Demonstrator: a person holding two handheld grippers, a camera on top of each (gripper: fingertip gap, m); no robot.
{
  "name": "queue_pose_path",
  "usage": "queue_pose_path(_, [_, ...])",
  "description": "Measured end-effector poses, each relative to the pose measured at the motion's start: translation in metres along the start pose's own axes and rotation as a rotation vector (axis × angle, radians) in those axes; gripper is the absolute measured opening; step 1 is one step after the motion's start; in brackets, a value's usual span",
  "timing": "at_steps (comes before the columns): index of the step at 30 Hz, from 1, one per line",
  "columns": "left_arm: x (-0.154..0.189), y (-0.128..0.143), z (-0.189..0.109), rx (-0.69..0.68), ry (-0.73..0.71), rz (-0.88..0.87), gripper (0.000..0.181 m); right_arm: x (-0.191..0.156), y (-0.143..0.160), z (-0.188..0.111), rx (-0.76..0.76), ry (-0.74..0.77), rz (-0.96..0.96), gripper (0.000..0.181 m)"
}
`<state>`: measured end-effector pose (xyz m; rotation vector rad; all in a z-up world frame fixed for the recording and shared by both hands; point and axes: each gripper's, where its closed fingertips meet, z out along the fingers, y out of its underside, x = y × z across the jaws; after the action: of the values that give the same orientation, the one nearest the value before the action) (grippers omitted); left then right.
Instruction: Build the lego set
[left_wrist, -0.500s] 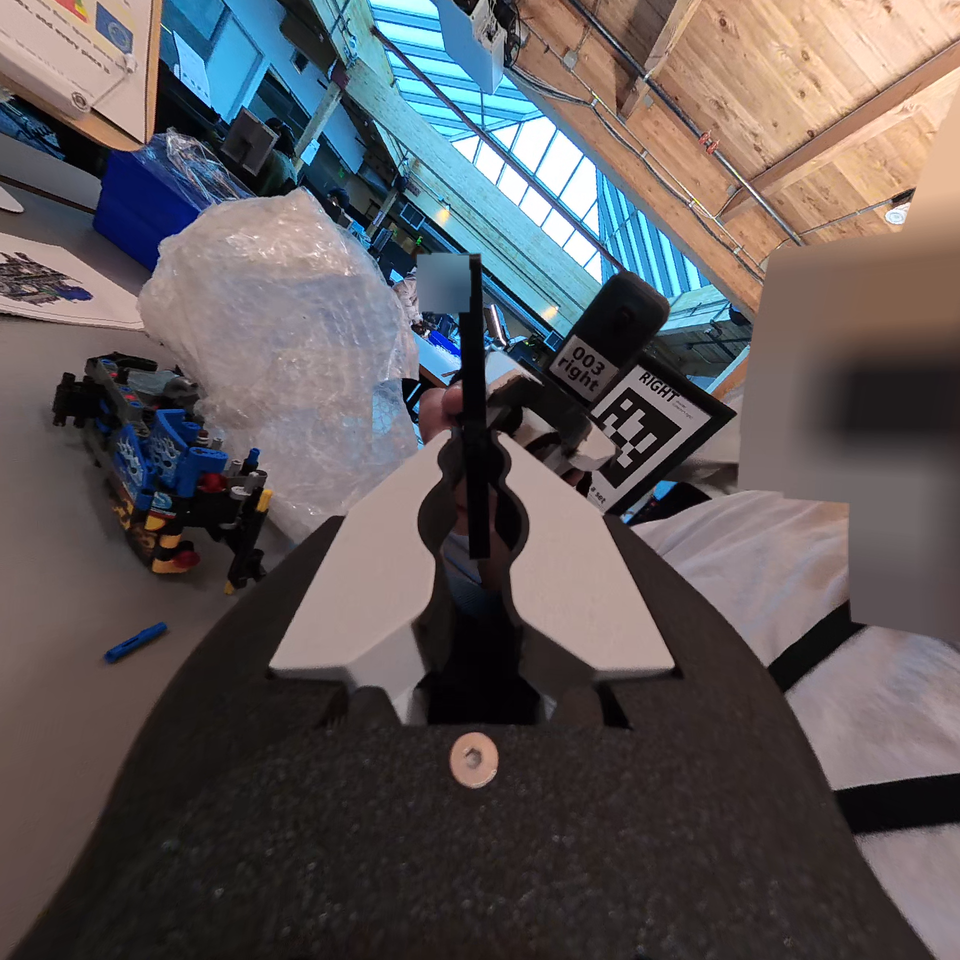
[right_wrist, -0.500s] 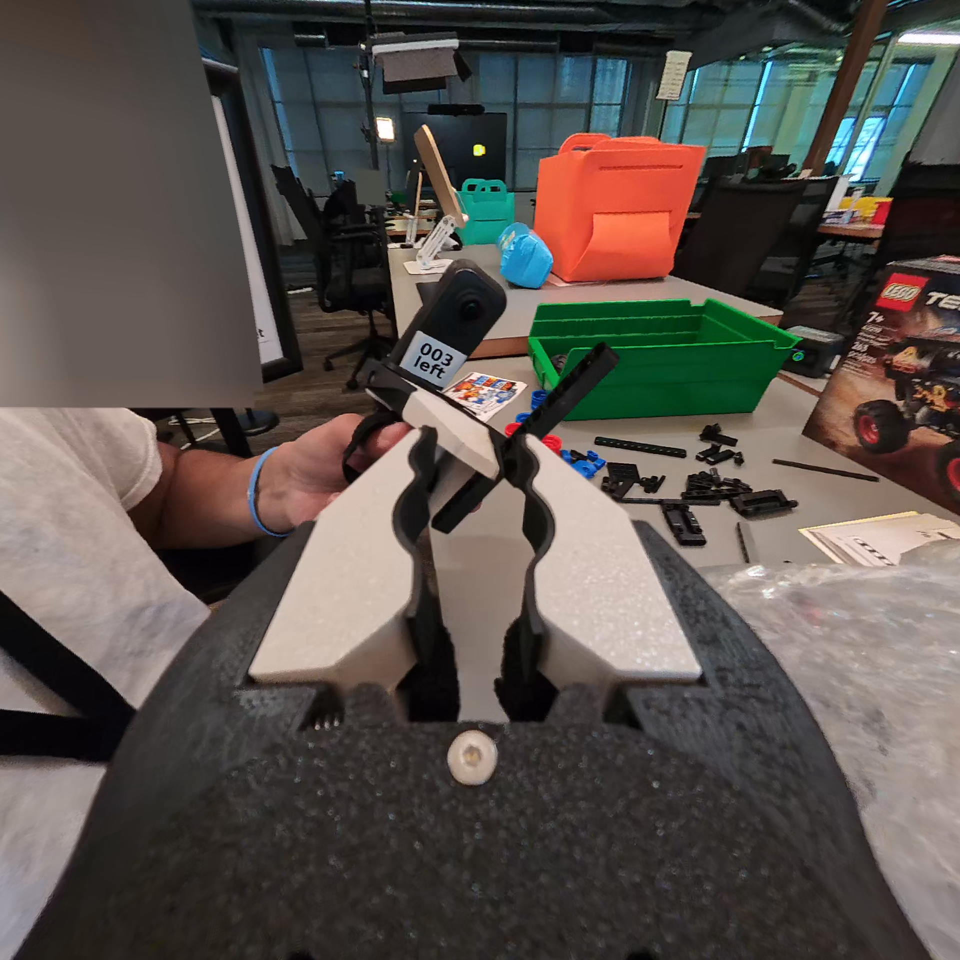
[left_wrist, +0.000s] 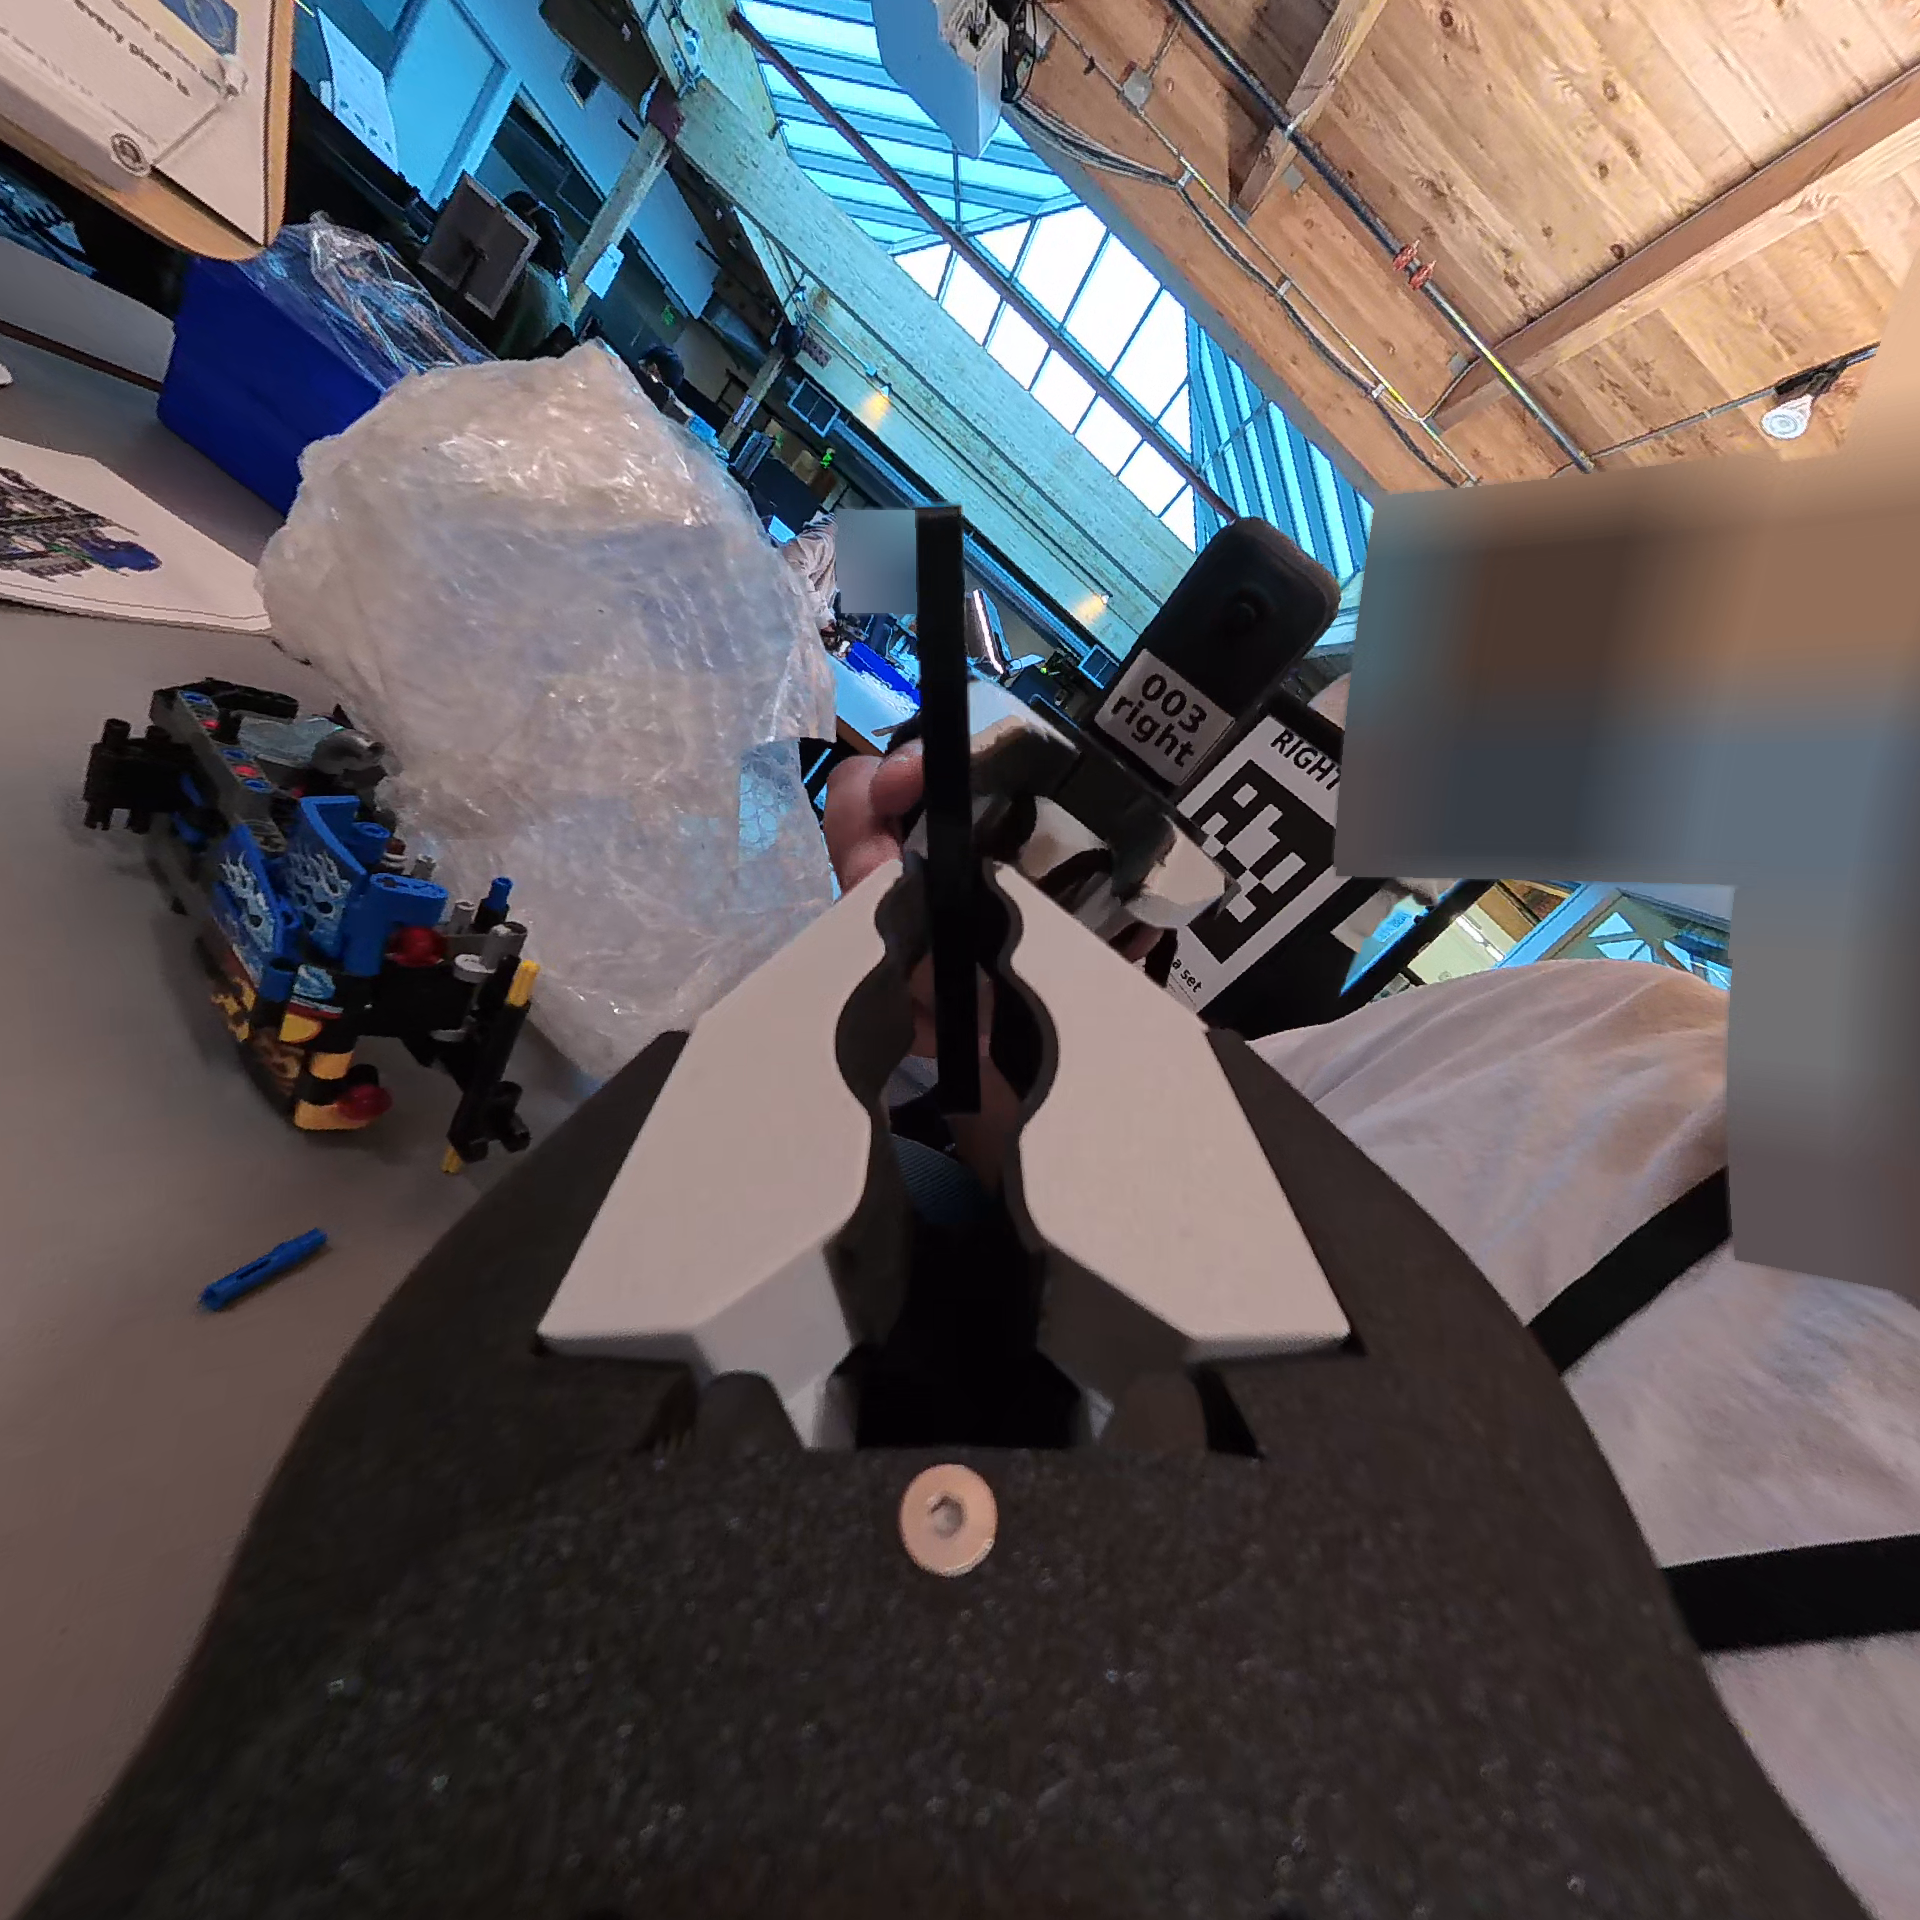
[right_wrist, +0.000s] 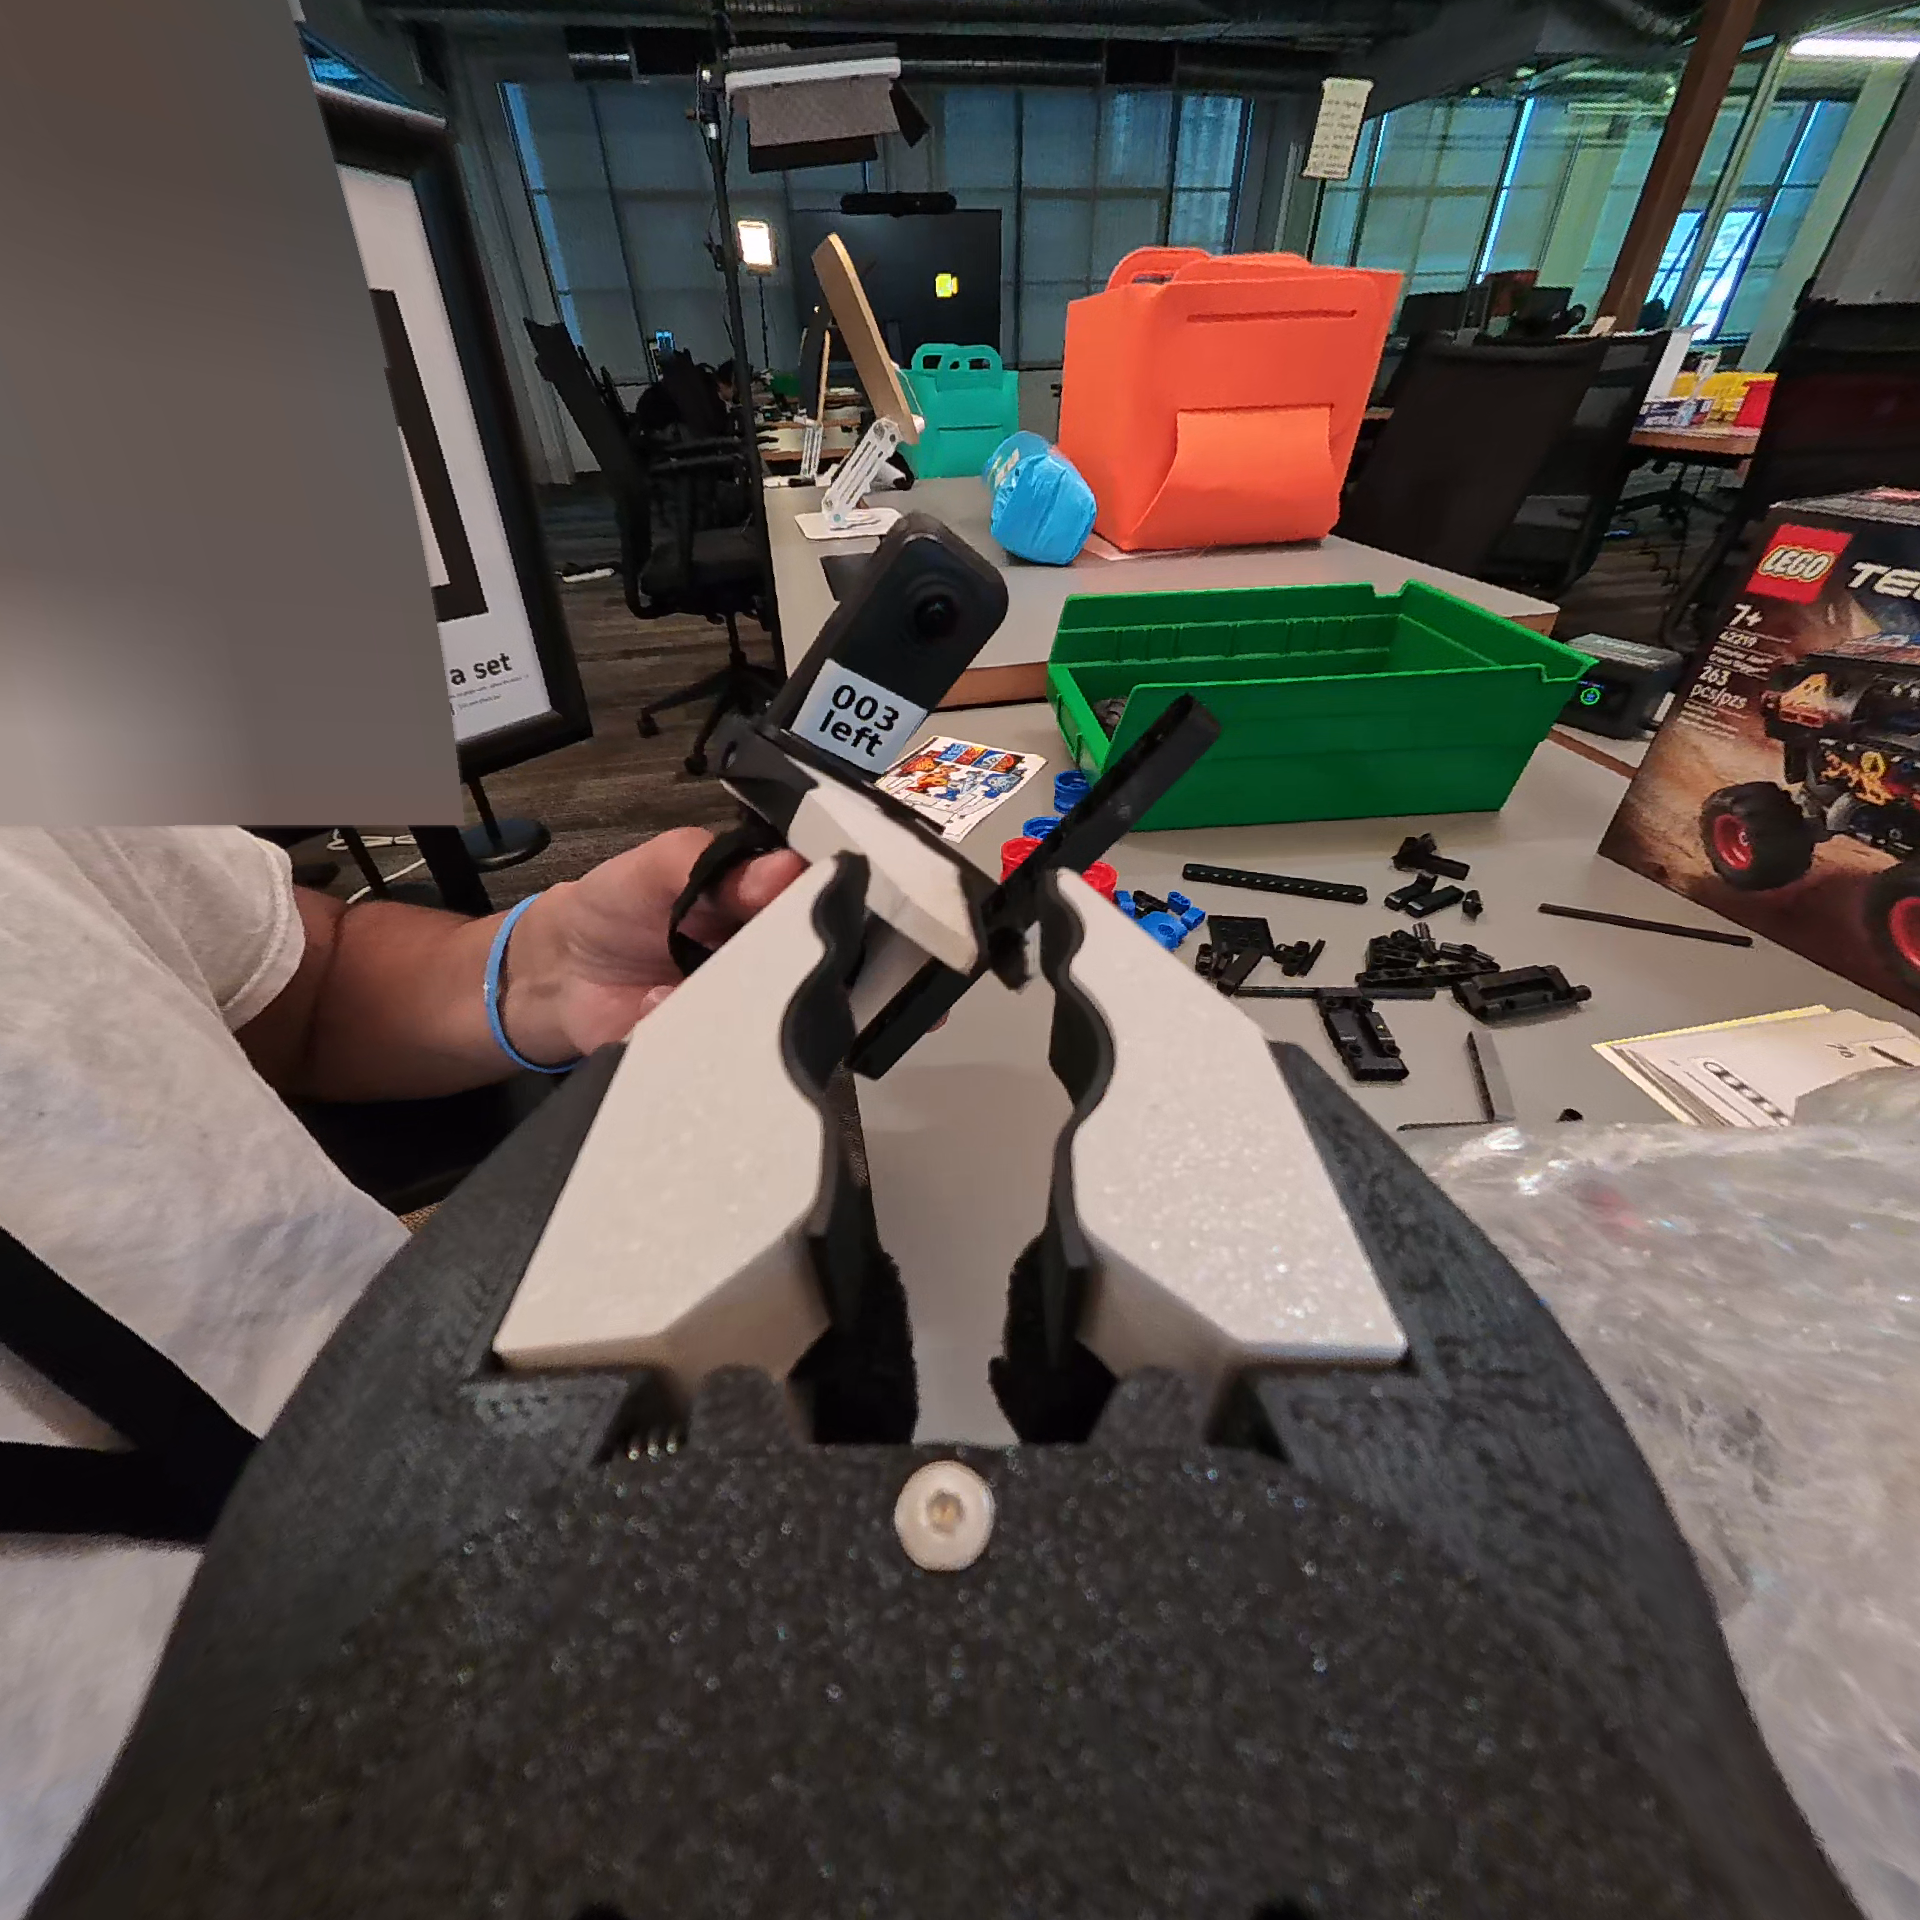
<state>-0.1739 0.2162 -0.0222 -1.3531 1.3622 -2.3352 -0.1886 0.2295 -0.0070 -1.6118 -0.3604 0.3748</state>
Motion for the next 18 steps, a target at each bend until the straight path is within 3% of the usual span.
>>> queue_pose_path(18, [0.0041, 0.0056, 0.0033, -0.036, 0.004, 0.020, 0.006, 0.0039, -0.0062, -0.0041, 0.003, 0.038, -0.039, 0.033])
